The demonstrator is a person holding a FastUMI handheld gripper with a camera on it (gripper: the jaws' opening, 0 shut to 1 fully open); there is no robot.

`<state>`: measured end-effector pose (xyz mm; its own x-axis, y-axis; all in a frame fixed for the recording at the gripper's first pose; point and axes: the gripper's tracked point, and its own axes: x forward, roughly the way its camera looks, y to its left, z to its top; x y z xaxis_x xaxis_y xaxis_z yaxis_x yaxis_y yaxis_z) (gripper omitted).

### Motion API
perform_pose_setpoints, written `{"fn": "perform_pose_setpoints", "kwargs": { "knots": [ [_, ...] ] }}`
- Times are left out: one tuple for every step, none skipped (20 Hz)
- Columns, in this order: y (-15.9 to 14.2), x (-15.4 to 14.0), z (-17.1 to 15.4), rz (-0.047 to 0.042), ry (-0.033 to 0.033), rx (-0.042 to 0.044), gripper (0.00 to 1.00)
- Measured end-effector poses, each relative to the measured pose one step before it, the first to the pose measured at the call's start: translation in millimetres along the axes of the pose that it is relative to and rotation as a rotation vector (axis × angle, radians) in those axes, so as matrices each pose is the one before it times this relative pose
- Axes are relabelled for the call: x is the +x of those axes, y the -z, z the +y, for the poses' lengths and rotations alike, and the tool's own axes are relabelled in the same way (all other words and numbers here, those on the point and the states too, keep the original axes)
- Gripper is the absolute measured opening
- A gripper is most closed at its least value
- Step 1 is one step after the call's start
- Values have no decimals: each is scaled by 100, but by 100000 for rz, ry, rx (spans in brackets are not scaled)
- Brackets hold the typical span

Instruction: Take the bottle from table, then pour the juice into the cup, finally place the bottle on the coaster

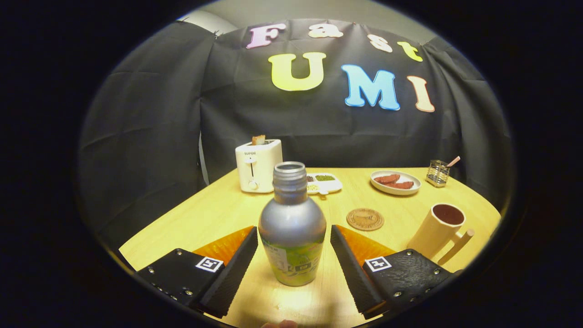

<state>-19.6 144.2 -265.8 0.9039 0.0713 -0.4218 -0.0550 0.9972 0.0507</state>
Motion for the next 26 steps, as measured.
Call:
{"fn": "perform_pose_setpoints", "kwargs": {
  "knots": [
    [393, 84, 69, 1208, -14, 34, 98],
    [439, 167, 142, 962, -93, 7, 98],
    [322, 68, 101, 1113, 69, 25, 98],
    [450, 110, 165, 868, 158, 108, 98],
    [306, 138, 100, 1120, 160, 203, 98],
    [488, 117, 55, 1229, 524, 3, 98],
    [403, 108, 60, 1315, 306, 25, 98],
    [510, 75, 64, 1343, 591, -61, 98],
    [341, 78, 5, 1170, 451, -375, 98],
    [580, 143, -14, 1624, 495, -568, 98],
    [377, 73, -32, 1331, 520, -717, 98],
    [344, 12, 16, 988, 336, -631, 98],
    [74, -2, -47, 329, 357, -297, 98],
    [47, -71, 32, 358, 159, -119, 98],
    [-60, 61, 14, -102, 220, -101, 98],
    [110, -138, 30, -55, 108, -37, 98],
    [-34, -48, -92, 284, 416, -25, 97],
    [-88, -38, -127, -326, 488, -114, 97],
    [-49, 8, -38, -208, -76, 209, 86],
    [54, -21, 36, 199, -62, 252, 82],
    [-60, -19, -42, 14, 542, -102, 81],
    [40, -20, 7, 354, 388, -146, 80],
    [-106, 18, 26, 402, 46, 198, 78],
    [-23, 19, 307, 557, -939, 43, 78],
    [-242, 101, 190, 655, -497, -302, 77],
    [-165, -134, 286, 314, -930, -18, 77]
  ]
}}
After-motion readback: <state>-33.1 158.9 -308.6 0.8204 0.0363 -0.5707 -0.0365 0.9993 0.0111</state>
